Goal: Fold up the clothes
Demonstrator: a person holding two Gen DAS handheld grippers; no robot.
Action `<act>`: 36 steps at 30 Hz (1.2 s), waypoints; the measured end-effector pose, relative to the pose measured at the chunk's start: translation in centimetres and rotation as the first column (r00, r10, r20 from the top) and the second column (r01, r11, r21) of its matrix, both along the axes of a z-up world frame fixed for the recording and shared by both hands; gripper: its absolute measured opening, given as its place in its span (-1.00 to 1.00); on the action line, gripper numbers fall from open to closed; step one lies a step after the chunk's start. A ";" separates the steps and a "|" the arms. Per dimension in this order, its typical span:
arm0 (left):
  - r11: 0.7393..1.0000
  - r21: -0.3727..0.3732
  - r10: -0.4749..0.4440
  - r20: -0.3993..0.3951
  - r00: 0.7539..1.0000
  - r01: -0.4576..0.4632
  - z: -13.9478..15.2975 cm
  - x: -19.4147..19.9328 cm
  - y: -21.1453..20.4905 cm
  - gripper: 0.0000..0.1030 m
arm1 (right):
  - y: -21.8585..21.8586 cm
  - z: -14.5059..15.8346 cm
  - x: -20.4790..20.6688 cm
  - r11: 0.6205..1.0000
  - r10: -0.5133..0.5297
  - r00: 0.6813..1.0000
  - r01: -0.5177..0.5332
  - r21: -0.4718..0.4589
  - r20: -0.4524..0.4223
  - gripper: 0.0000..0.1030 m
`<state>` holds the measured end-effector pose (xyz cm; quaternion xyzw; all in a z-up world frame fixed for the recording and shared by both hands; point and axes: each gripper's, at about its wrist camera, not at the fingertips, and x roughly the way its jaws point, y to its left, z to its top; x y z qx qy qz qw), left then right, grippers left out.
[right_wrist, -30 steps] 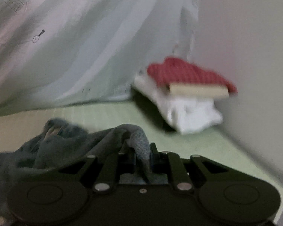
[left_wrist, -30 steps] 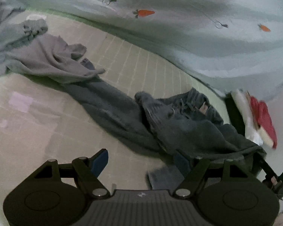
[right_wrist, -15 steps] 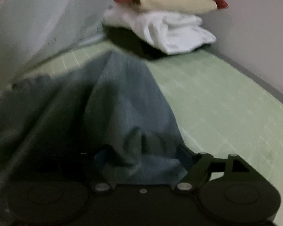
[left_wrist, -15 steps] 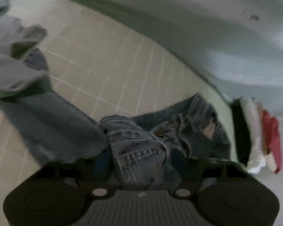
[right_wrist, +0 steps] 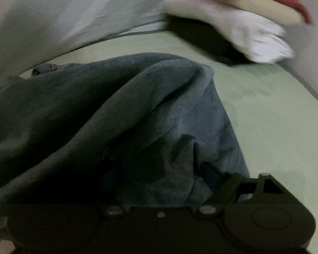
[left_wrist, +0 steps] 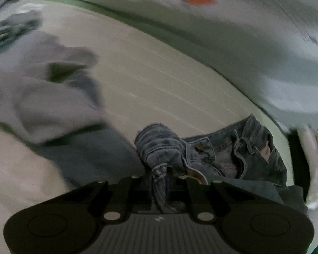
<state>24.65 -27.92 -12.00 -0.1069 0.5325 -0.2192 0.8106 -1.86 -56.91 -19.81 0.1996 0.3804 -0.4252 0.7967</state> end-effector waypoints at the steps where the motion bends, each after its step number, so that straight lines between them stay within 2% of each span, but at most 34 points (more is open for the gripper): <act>1: 1.000 0.002 0.023 0.008 1.000 -0.023 -0.1 0.1 1.3 -0.73 | 1.1 0.1 1.2 0.999 0.043 0.999 -0.043 -0.003 0.001 0.62; 4: 0.986 0.048 0.156 0.054 0.986 -0.158 0.4 0.5 7.4 -0.74 | 4.5 0.5 4.7 0.985 0.171 0.985 -0.171 -0.013 0.002 0.62; 7: 0.949 0.095 0.291 0.110 0.950 -0.302 1.2 1.4 13.5 -0.74 | 8.0 0.9 8.2 0.955 0.296 0.955 -0.296 -0.022 0.003 0.68; 10: 0.888 0.132 0.416 0.172 0.893 -0.440 2.1 2.3 19.7 -0.74 | 11.4 1.4 11.7 0.909 0.416 0.909 -0.416 -0.032 0.002 0.70; 12: 0.836 0.151 0.492 0.215 0.843 -0.527 2.7 2.9 23.8 -0.74 | 13.6 1.6 14.0 0.870 0.493 0.870 -0.492 -0.038 0.001 0.63; 15: 0.758 0.154 0.594 0.236 0.769 -0.633 2.8 2.8 28.4 -0.74 | 17.0 2.0 17.5 0.799 0.600 0.800 -0.600 -0.048 -0.002 0.70; 16: 0.747 0.144 0.613 0.228 0.757 -0.649 2.7 2.4 29.3 -0.74 | 18.2 2.2 18.7 0.772 0.634 0.773 -0.633 -0.051 -0.003 0.71; 17: 0.737 0.135 0.629 0.219 0.746 -0.662 2.6 2.1 30.0 -0.74 | 18.6 2.2 18.8 0.764 0.643 0.765 -0.643 -0.049 -0.009 0.72; 20: 0.743 0.143 0.619 0.225 0.752 -0.654 2.2 0.6 29.2 -0.73 | 17.3 1.9 15.0 0.808 0.587 0.808 -0.588 -0.028 -0.042 0.72; 23: 0.747 0.179 0.590 0.264 0.763 -0.640 2.6 0.3 27.8 -0.73 | 14.9 1.6 10.8 0.870 0.492 0.868 -0.493 0.016 -0.064 0.74; 25: 0.745 0.168 0.597 0.261 0.758 -0.645 2.7 0.1 27.5 -0.74 | 13.0 1.2 8.0 0.902 0.431 0.899 -0.429 0.040 -0.082 0.74; 28: 0.738 0.150 0.617 0.243 0.748 -0.658 2.7 0.0 27.8 -0.74 | 10.9 1.0 4.6 0.927 0.368 0.929 -0.363 0.095 -0.039 0.78; 29: 0.736 0.145 0.622 0.240 0.745 -0.661 2.7 -0.1 27.8 -0.74 | 10.8 1.0 4.1 0.924 0.372 0.928 -0.367 0.107 -0.029 0.77; 32: 0.731 0.138 0.631 0.237 0.739 -0.669 2.7 -0.2 27.6 -0.74 | 11.2 1.1 3.8 0.897 0.431 0.902 -0.427 0.119 -0.017 0.60; 34: 0.727 0.135 0.636 0.236 0.734 -0.673 2.7 -0.3 27.4 -0.74 | 11.4 1.6 4.2 0.864 0.497 0.868 -0.492 0.107 -0.018 0.25; 35: 0.725 0.133 0.639 0.236 0.732 -0.676 2.8 -0.4 27.3 -0.74 | 11.4 1.8 4.3 0.849 0.523 0.852 -0.518 0.104 -0.019 -0.20; 36: 0.724 0.130 0.641 0.235 0.730 -0.678 2.8 -0.5 27.2 -0.74 | 11.0 2.0 4.2 0.840 0.537 0.843 -0.532 0.103 -0.023 -0.79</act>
